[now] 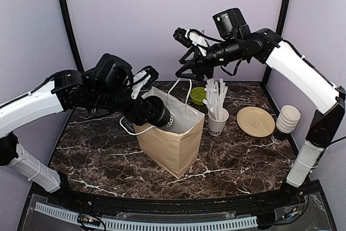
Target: Pack the takeout coffee
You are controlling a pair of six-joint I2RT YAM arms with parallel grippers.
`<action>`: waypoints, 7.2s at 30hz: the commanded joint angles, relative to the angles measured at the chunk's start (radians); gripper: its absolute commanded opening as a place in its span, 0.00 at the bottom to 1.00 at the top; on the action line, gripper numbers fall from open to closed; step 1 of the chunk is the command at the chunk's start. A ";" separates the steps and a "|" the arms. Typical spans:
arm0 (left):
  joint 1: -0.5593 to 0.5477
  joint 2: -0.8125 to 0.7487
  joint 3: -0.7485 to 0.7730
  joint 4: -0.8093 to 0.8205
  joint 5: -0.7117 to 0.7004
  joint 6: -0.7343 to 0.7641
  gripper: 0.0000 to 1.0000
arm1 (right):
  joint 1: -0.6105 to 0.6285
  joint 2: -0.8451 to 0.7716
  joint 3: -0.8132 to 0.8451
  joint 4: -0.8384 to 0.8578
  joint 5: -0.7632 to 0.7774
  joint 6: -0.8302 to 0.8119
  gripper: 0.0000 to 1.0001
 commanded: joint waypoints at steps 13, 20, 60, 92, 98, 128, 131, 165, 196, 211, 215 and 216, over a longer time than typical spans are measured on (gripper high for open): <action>0.013 0.025 0.079 -0.155 -0.002 -0.050 0.61 | 0.000 -0.069 -0.087 -0.100 -0.144 0.098 0.82; 0.013 0.056 0.130 -0.181 -0.028 -0.057 0.57 | 0.014 -0.002 -0.110 -0.173 -0.206 0.107 0.82; 0.220 -0.216 -0.152 -0.539 0.001 -0.519 0.63 | 0.145 -0.105 -0.033 -0.208 -0.011 -0.122 0.90; 0.235 -0.306 -0.407 -0.322 0.104 -0.380 0.94 | 0.395 -0.005 -0.137 -0.056 -0.022 -0.047 0.86; 0.083 -0.453 -0.446 -0.109 0.161 -0.216 0.96 | 0.361 -0.074 -0.121 -0.207 -0.103 -0.192 0.86; -0.055 0.001 -0.560 -0.014 0.010 0.618 0.99 | 0.165 -0.315 -0.177 -0.260 -0.196 -0.245 0.88; -0.055 0.046 -0.592 0.053 -0.014 0.649 0.99 | 0.165 -0.309 -0.178 -0.260 -0.200 -0.246 0.88; -0.295 -0.135 -0.287 -0.010 0.145 0.374 0.69 | 0.089 -0.318 -0.234 -0.279 -0.315 -0.227 0.87; -0.346 -0.141 -0.264 0.492 0.039 0.403 0.70 | 0.150 -0.270 -0.278 -0.098 -0.409 -0.031 0.98; -0.346 -0.177 -0.300 0.494 -0.124 0.335 0.88 | 0.173 -0.273 -0.302 -0.089 -0.325 -0.047 0.70; -0.346 -0.222 -0.266 0.330 -0.160 0.264 0.98 | 0.193 -0.262 -0.290 -0.086 -0.250 -0.057 0.69; -0.346 -0.236 -0.252 0.268 -0.164 0.250 0.99 | 0.208 -0.255 -0.282 -0.090 -0.221 -0.066 0.69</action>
